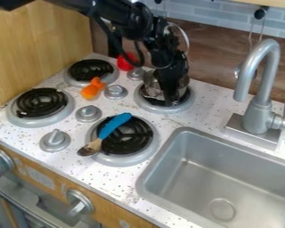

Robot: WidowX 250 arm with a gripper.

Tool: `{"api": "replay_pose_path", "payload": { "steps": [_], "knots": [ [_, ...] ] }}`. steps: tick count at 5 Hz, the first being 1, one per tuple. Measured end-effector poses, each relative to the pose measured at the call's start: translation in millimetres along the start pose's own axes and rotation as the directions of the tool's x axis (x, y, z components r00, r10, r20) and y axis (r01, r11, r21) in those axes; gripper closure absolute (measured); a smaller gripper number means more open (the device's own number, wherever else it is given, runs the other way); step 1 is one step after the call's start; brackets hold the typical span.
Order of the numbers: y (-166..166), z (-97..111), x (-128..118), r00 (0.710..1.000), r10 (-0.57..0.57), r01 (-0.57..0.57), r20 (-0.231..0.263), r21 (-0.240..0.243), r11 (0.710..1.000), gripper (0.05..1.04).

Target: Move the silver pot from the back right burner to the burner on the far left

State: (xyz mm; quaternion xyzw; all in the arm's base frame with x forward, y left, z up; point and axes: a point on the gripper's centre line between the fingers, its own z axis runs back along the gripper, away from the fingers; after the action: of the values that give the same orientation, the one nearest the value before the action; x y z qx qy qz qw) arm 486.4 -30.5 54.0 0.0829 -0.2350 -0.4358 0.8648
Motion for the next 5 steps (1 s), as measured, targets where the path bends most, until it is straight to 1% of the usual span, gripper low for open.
{"api": "replay_pose_path", "payload": {
  "steps": [1,2,3,4,5],
  "knots": [
    [-4.7,-3.3,-2.7,1.000,0.008,-0.008,0.008,0.000,1.000,0.711],
    [-4.2,17.6,-0.2,0.999,0.025,-0.025,0.029,0.015,1.000,0.913],
    [-15.1,26.9,-10.8,0.999,0.040,-0.040,0.011,0.009,0.999,0.994],
    [-22.0,43.4,-19.8,0.999,0.044,-0.044,0.005,0.030,0.999,0.999],
    [-30.4,86.3,-35.1,0.994,0.106,-0.108,0.029,0.086,0.990,0.999]
  ]
}}
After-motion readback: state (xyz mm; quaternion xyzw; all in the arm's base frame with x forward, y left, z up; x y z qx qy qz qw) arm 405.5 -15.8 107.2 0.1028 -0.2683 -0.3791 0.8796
